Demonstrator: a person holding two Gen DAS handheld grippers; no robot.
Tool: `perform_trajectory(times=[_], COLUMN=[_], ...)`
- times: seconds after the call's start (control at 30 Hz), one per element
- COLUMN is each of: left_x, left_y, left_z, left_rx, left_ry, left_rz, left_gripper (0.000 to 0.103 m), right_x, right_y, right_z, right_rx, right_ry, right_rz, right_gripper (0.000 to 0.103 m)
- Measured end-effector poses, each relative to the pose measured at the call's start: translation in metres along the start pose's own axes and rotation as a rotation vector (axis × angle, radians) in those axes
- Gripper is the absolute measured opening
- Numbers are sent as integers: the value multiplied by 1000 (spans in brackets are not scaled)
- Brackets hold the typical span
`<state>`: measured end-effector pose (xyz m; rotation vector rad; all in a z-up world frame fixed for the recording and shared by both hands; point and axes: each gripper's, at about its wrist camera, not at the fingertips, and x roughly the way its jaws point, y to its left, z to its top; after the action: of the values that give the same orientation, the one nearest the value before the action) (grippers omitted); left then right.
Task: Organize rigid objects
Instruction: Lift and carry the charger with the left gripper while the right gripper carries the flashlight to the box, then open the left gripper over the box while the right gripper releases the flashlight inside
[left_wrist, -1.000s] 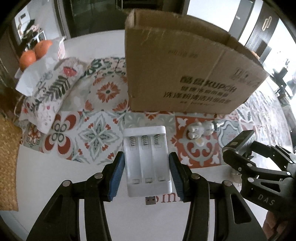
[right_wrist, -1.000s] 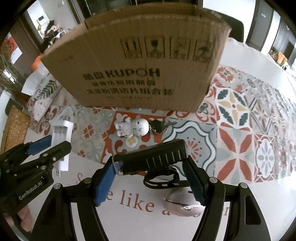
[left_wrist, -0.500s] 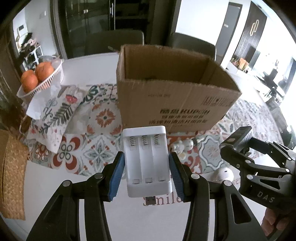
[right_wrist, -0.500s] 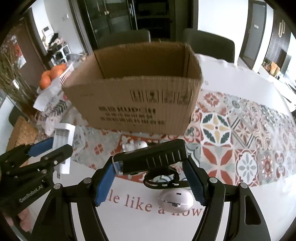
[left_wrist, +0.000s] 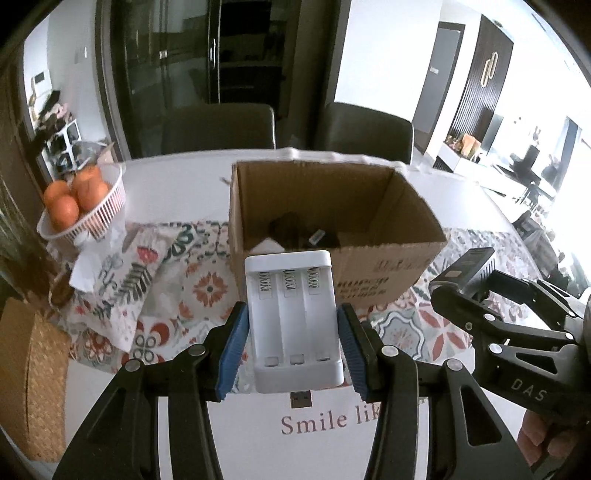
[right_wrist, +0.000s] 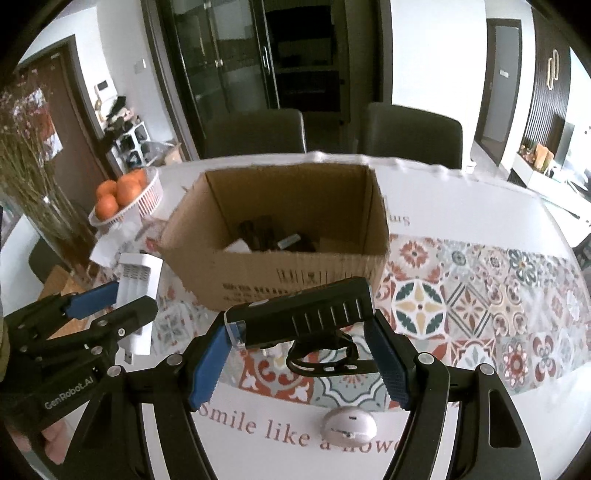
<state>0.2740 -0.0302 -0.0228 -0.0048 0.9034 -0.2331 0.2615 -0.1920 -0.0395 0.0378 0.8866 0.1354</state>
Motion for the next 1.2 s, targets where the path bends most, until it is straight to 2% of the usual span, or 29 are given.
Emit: perform_trajectory(times=[0.73,0.93,1.2], left_x=[-15,-1,27], left_y=[-4,-4,-2], left_z=[68,87,103], left_rx=[73,81,66], left_ry=[-107,-89,-39], left_rz=[11,16,15], left_gripper=[48,48,48], right_x=[-16,-5,31], right_y=[-1,-3,-16], right_z=[62,78,95], right_rx=[-7,-6,38], right_ry=[-124,-106,-14], right_rz=[5,5,33], right_gripper=[73,73,73])
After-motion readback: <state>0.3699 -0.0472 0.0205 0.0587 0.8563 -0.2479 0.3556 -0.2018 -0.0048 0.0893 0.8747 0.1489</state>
